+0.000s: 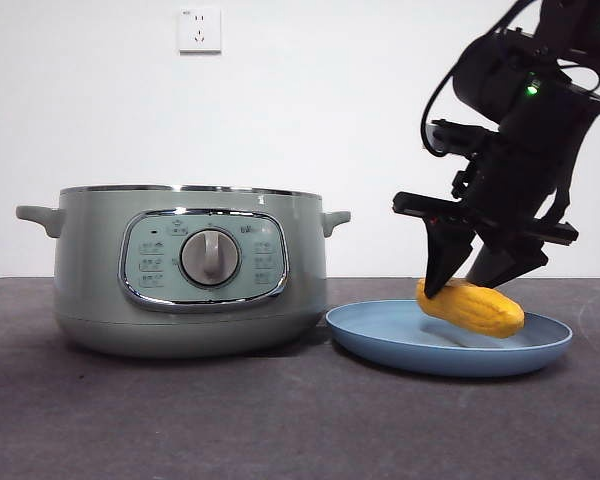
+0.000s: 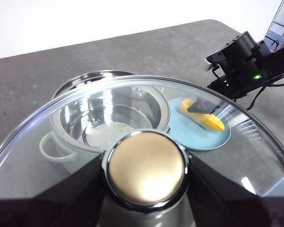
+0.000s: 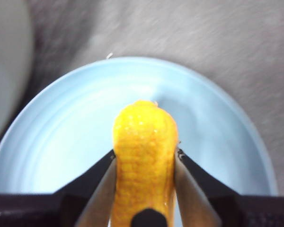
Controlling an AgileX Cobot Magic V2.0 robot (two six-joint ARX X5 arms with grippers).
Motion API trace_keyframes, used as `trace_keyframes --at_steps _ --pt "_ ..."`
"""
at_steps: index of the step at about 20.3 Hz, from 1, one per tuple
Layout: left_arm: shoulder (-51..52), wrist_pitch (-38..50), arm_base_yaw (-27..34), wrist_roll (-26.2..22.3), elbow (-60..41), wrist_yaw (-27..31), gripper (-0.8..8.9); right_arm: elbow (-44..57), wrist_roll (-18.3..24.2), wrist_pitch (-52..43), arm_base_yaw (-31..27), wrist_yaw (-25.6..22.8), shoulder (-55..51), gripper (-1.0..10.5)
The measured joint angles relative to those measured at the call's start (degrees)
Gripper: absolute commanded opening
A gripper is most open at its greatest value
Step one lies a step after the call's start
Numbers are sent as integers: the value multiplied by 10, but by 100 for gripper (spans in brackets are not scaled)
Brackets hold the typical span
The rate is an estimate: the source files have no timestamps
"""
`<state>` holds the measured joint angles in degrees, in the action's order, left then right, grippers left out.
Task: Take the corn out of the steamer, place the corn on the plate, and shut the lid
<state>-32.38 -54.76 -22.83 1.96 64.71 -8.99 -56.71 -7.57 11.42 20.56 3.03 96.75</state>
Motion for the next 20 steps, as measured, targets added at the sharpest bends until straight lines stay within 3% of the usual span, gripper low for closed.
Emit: trace_keyframes --at_steps 8,17,20 --pt "0 5 0 0 0 0 -9 1 -2 -27 -11 15 37 15" --pt "-21 54 0 0 0 0 -9 5 -2 19 -10 15 23 572" --pt "-59 69 0 -3 0 0 -9 5 -2 26 -10 15 -38 602"
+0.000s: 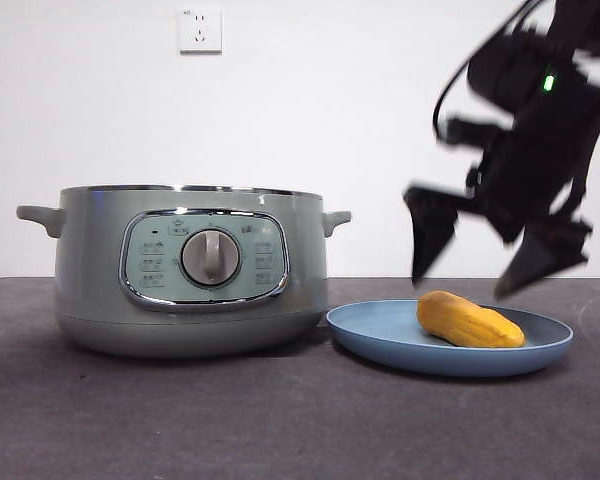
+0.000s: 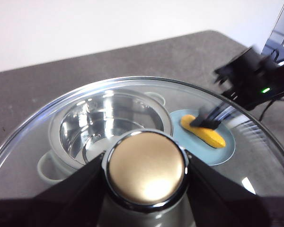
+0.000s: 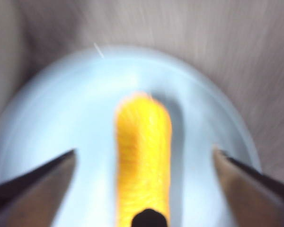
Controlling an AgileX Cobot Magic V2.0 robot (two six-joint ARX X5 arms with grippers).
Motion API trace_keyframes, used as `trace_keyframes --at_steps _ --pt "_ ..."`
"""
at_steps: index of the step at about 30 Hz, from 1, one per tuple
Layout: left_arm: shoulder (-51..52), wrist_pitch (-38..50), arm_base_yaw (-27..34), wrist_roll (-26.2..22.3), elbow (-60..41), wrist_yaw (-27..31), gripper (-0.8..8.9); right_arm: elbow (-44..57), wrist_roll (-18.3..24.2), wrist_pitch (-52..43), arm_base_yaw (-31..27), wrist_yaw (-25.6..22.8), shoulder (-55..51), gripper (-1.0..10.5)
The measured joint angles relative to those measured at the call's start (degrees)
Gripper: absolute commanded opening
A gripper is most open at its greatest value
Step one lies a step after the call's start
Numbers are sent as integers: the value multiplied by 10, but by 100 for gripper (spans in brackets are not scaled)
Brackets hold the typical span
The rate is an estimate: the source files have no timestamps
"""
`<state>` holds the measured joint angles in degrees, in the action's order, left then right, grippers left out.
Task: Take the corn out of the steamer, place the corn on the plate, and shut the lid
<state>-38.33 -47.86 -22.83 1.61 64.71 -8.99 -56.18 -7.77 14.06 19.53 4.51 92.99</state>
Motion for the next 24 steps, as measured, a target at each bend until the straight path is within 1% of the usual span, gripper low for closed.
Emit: trace_keyframes --at_steps 7,14,20,24 --pt "-115 113 0 -22 0 -2 -9 0 -3 73 0 0 -194 600" --pt "-228 193 0 -65 0 0 -9 0 -3 145 0 0 -362 600" --pt "-324 263 0 -83 0 1 -9 0 -3 205 0 0 -482 599" --pt "-368 317 0 -86 0 1 -8 0 -4 251 0 0 -537 599"
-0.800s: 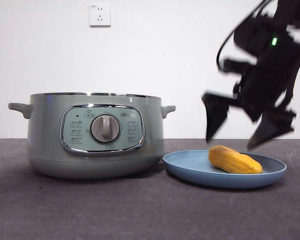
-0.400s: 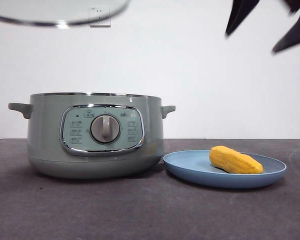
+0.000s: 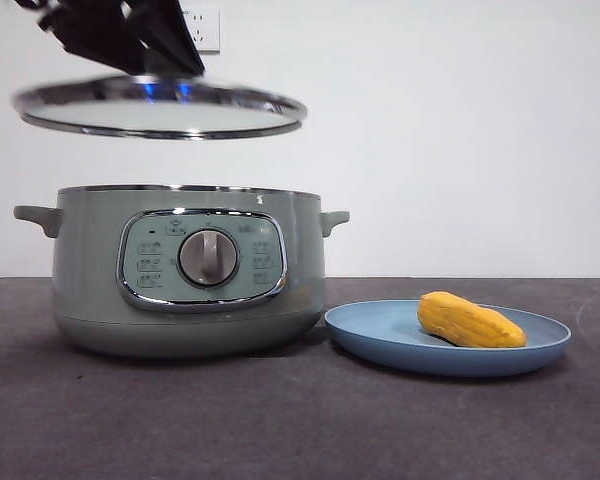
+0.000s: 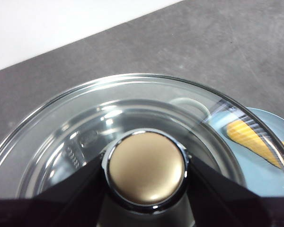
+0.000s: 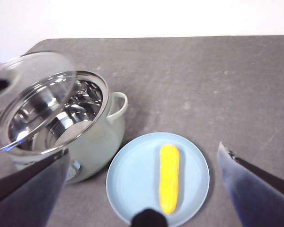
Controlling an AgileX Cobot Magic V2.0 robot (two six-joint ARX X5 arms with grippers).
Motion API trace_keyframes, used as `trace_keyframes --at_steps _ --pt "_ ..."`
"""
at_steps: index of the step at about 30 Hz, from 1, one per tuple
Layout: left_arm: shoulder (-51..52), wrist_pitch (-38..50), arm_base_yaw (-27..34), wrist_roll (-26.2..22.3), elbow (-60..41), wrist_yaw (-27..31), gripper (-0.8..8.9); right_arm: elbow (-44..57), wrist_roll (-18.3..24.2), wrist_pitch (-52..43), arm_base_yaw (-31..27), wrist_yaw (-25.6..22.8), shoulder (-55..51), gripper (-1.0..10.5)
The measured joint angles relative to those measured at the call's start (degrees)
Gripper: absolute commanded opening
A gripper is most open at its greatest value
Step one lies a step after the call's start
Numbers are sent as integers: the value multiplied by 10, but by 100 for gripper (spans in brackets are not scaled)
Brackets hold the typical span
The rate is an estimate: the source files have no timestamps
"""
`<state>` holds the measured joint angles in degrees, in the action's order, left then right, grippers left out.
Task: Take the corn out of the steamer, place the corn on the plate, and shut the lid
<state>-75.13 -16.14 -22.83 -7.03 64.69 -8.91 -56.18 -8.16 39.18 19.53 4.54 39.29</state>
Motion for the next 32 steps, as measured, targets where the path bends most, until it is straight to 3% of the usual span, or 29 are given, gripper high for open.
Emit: trace_keyframes --at_steps 6,14,32 --pt "-52 52 0 -1 0 0 -8 0 -16 42 0 0 -56 599" --pt "-99 59 0 -13 0 0 -8 0 -24 71 0 0 -81 599" --pt "-104 89 3 -16 0 4 -9 0 -26 88 3 15 -81 599"
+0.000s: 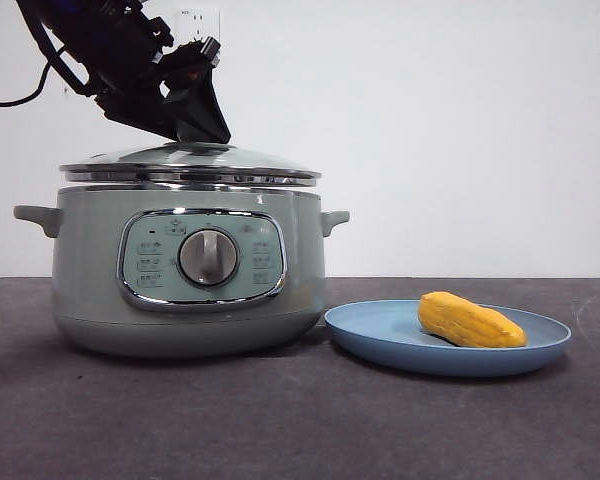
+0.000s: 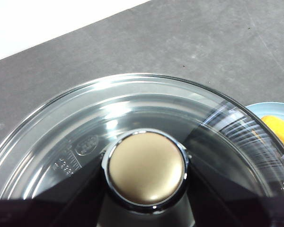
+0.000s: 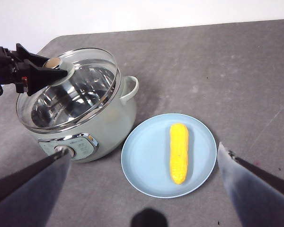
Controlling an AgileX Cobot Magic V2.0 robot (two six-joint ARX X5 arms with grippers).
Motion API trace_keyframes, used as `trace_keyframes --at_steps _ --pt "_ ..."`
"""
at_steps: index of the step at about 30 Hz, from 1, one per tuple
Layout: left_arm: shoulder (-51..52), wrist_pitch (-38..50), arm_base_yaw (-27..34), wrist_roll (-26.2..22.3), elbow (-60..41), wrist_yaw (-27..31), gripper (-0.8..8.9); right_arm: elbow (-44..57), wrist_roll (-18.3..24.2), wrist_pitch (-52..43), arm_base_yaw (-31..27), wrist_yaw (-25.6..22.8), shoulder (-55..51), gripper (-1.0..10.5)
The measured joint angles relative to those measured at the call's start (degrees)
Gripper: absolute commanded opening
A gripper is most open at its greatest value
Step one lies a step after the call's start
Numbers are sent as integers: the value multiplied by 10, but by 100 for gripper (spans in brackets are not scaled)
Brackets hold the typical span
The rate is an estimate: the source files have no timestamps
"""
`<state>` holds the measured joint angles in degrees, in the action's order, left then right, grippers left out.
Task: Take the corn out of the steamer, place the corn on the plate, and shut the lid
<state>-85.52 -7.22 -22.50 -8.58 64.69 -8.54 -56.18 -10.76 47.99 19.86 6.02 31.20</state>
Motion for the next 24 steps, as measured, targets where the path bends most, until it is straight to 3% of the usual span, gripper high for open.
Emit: trace_keyframes --at_steps 20,23,24 --pt "-22 -15 1 11 2 -4 -6 0 0 0 0 0 0 599" --pt "-22 -25 1 11 6 -3 48 0 0 0 0 0 0 599" --pt "-22 -25 1 11 6 -2 144 0 0 0 0 0 0 599"
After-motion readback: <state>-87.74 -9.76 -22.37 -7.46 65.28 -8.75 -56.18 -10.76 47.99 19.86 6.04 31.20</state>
